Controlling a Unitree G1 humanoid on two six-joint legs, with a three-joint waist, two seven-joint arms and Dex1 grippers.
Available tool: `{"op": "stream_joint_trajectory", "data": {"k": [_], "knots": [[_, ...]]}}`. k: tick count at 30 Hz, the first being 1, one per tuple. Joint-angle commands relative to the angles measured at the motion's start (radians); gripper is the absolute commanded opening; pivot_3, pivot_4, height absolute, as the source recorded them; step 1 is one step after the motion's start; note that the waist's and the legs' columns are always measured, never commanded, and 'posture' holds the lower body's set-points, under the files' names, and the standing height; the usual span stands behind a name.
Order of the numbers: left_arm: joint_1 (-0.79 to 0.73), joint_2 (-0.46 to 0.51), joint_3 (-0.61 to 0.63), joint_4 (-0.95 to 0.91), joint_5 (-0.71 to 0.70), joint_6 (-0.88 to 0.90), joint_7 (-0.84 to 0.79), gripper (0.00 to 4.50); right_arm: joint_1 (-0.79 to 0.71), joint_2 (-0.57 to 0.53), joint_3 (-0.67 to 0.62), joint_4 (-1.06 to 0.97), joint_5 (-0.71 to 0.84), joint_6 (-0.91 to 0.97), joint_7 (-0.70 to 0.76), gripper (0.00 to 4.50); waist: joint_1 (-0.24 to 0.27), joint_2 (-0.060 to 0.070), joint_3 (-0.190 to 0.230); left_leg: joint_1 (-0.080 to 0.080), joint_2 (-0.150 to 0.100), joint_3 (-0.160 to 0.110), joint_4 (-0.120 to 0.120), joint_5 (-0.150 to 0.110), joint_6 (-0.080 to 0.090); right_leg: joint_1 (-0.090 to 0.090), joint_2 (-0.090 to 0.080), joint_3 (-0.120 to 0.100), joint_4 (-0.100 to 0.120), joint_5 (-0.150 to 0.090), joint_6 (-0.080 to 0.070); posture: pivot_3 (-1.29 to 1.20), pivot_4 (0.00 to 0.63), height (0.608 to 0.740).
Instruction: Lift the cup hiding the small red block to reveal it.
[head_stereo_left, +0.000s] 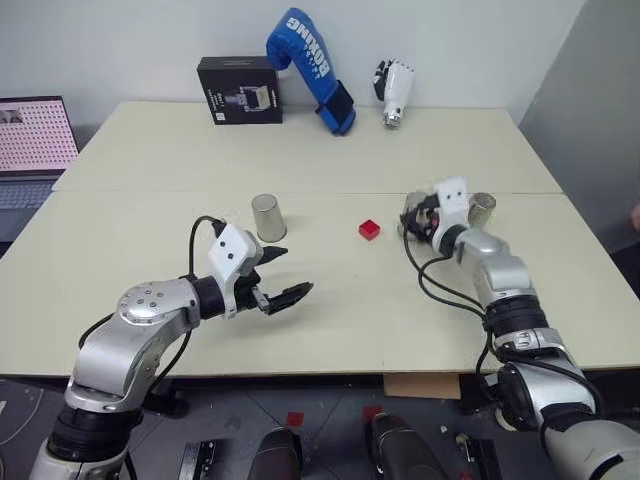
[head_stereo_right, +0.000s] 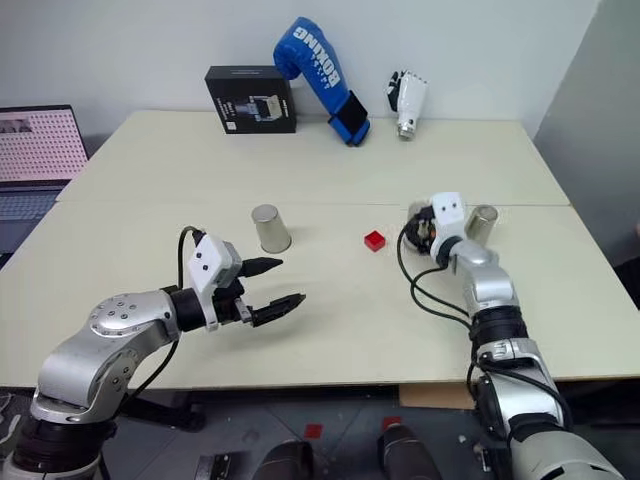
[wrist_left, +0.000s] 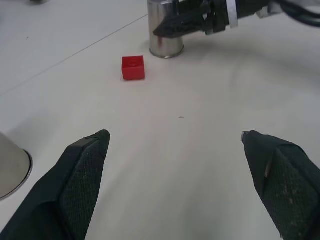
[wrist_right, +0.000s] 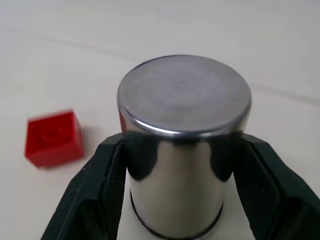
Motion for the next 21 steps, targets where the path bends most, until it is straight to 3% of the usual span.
{"op": "stream_joint_trajectory", "data": {"k": [1,4,9,14,17,21], "knots": [[-0.011,-0.002,0.001,-0.011,-0.003,-0.013,-0.004,4.5,-0.029,-0.003,-0.021,0.023,-0.001,-0.033,-0.009,3.87,0.0,0.0,0.0,0.0,0.0,0.0,0.0,0.0,0.0,0.0,0.0,0.0,0.0,0.0,0.0,0.0,0.15,0.74],[-0.013,-0.002,0.0,-0.007,0.0,-0.014,-0.004,4.5,-0.005,-0.02,-0.018,-0.028,-0.003,-0.005,-0.007,4.47,0.0,0.0,0.0,0.0,0.0,0.0,0.0,0.0,0.0,0.0,0.0,0.0,0.0,0.0,0.0,0.0,0.15,0.74],[-0.016,0.001,0.005,-0.011,-0.005,-0.004,-0.003,4.5,0.136,-0.105,0.003,-0.415,0.048,0.26,0.08,4.47,0.012,0.0,0.0,-0.001,-0.001,-0.001,0.0,0.0,0.0,0.0,0.0,-0.001,-0.001,0.0,0.0,0.0,0.15,0.74],[-0.021,0.053,0.034,0.001,-0.017,0.033,-0.026,4.5,0.39,-0.346,-0.102,-1.019,0.239,0.671,0.198,4.47,0.025,0.001,0.001,-0.003,-0.001,-0.004,-0.001,0.0,0.0,0.0,-0.001,-0.003,-0.001,-0.003,-0.001,0.0,0.15,0.74],[-0.032,0.085,0.054,0.024,-0.02,0.041,-0.046,4.5,0.456,-0.437,-0.211,-1.2,0.368,0.83,0.247,4.47,0.026,0.003,0.002,-0.002,0.0,-0.004,-0.001,0.0,0.0,0.0,-0.001,-0.003,-0.001,-0.003,-0.002,0.0,0.15,0.74],[-0.053,0.115,0.087,0.068,-0.019,0.035,-0.066,4.5,0.478,-0.487,-0.308,-1.295,0.464,0.941,0.257,4.47,0.016,0.002,0.001,0.001,0.0,-0.002,0.0,0.0,0.0,0.001,0.0,-0.002,-0.001,-0.005,-0.006,0.0,0.15,0.74]]}}
